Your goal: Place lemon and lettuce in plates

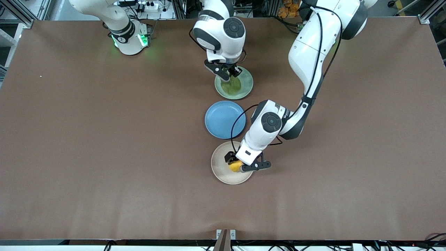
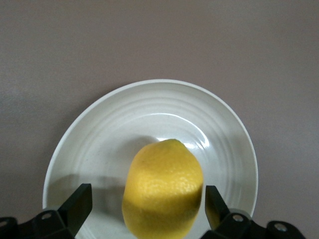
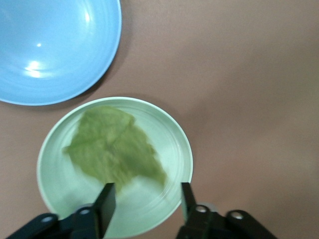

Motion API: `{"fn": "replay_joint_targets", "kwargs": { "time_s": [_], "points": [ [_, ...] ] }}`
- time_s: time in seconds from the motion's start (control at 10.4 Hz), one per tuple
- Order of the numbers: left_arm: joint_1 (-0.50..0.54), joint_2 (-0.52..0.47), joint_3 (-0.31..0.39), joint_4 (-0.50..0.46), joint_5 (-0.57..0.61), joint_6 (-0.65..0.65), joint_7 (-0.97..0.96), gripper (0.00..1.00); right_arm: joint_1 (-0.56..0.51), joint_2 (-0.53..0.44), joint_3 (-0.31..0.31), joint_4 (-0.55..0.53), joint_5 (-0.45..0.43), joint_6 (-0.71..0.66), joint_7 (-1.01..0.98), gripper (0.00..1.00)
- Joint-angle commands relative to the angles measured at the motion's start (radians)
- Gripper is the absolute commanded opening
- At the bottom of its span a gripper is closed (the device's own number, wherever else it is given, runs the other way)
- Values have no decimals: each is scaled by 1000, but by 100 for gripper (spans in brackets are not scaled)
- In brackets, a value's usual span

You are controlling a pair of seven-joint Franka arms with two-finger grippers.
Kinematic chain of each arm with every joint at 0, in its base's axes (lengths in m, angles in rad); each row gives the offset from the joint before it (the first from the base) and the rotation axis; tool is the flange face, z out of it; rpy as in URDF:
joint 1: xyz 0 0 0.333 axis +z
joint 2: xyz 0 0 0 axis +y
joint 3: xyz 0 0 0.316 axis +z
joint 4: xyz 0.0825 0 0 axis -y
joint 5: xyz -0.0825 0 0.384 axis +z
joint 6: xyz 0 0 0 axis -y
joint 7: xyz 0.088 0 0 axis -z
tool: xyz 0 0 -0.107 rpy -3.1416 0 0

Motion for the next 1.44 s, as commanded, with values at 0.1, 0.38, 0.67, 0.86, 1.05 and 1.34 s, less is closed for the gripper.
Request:
{"fn": "replay_joint_targets", "kwargs": {
  "time_s": [0.1, 0.38, 0.67, 0.86, 1.05, 1.34],
  "points": [
    [24, -84, 8, -7, -26, -169, -13, 100, -2, 28, -2, 44, -52, -18, 44, 100],
    [66, -145, 8, -7, -21, -276, -4, 100, -100, 26, -4, 44, -53, -18, -105, 100],
    [121, -192, 17, -10, -7, -379, 101, 100, -244, -7, -7, 46, -56, -65, -333, 100],
    [181, -215, 19, -19, 8, -483, 197, 100, -374, -33, -6, 46, -58, -98, -520, 100],
    [233, -244, 16, -22, 86, -591, 255, 100, -491, -40, -4, 53, -56, -98, -669, 100],
    [296, -248, 17, -22, 184, -683, 324, 100, -628, -40, -7, 56, -56, -95, -833, 100]
  ]
}}
